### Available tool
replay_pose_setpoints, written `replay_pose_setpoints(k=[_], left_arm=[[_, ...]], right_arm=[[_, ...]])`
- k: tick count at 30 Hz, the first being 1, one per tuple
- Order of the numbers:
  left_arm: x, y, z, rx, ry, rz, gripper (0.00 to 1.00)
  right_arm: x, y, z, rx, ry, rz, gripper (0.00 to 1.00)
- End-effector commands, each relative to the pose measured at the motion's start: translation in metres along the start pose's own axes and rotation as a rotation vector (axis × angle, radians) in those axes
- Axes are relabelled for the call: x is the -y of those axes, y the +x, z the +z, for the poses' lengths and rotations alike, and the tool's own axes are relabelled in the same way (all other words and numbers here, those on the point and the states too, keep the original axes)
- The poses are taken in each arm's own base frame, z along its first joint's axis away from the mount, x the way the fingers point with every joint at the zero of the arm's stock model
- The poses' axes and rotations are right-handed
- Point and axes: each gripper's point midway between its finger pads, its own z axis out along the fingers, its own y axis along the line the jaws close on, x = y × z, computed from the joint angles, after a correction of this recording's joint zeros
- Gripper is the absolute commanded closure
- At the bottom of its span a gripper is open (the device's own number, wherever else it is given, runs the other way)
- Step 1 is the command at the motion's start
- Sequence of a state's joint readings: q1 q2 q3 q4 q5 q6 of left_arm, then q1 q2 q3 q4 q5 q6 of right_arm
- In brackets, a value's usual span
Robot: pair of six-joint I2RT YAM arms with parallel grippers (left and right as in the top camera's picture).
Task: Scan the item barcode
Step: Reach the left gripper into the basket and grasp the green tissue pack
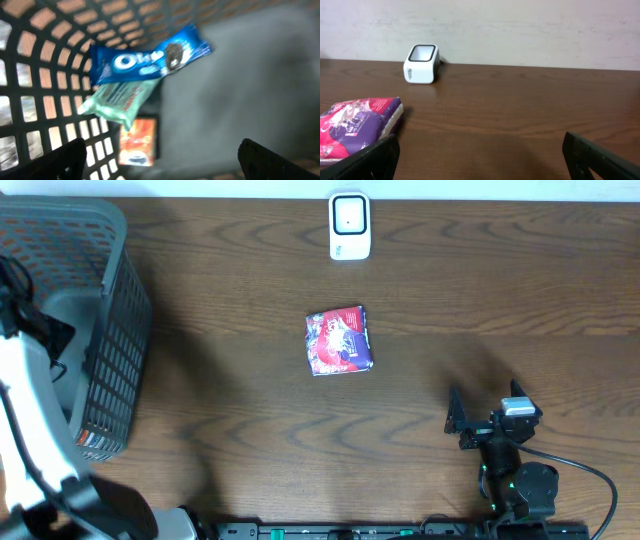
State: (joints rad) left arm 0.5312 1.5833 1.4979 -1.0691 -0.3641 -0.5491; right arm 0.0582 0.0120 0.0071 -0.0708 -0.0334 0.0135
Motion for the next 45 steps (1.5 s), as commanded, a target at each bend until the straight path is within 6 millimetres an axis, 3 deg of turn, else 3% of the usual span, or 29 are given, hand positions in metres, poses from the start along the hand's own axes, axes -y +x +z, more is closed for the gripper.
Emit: replay_pose_setpoints(k=[1, 8, 13, 19, 25, 27, 29, 32, 35, 40, 45], left_arm=[[-0.018, 0.001, 0.024, -0.003, -0.177, 0.020, 0.04], [-0.024, 0.029, 0.074, -0.167, -0.309, 0.103, 0.03], [-0.044, 0.044, 0.103, -0.277, -0.420, 0.136, 0.02], [-0.063, 0.054, 0.125, -0.365, -0.473, 0.119, 0.02], [-0.069, 0.054, 0.134, -0.385, -0.458, 0.073, 0.01], [-0.068, 0.052, 0.136, -0.375, -0.453, 0.063, 0.09], [-0.067, 0.051, 0.137, -0.372, -0.448, 0.060, 0.30], [-0.060, 0.055, 0.138, -0.391, -0.411, 0.043, 0.52], [-0.057, 0.057, 0.139, -0.402, -0.393, 0.037, 0.92], [-0.048, 0.065, 0.129, -0.465, -0.324, 0.013, 0.93], [-0.029, 0.054, 0.098, -0.478, -0.182, -0.048, 0.93]], right_arm=[[0.003, 0.000, 0.000, 0.000, 0.011, -0.010, 0.01], [0.003, 0.000, 0.000, 0.000, 0.011, -0.010, 0.01], [0.003, 0.000, 0.000, 0.000, 0.011, -0.010, 0.01], [0.002, 0.000, 0.000, 0.000, 0.010, -0.010, 0.01], [0.003, 0.000, 0.000, 0.000, 0.011, -0.010, 0.01], [0.003, 0.000, 0.000, 0.000, 0.011, -0.010, 0.01], [0.003, 0.000, 0.000, 0.000, 0.011, -0.010, 0.01], [0.002, 0.000, 0.000, 0.000, 0.010, -0.010, 0.01], [0.003, 0.000, 0.000, 0.000, 0.011, -0.010, 0.01], [0.003, 0.000, 0.000, 0.000, 0.011, -0.010, 0.01], [0.003, 0.000, 0.000, 0.000, 0.011, -0.010, 0.01]])
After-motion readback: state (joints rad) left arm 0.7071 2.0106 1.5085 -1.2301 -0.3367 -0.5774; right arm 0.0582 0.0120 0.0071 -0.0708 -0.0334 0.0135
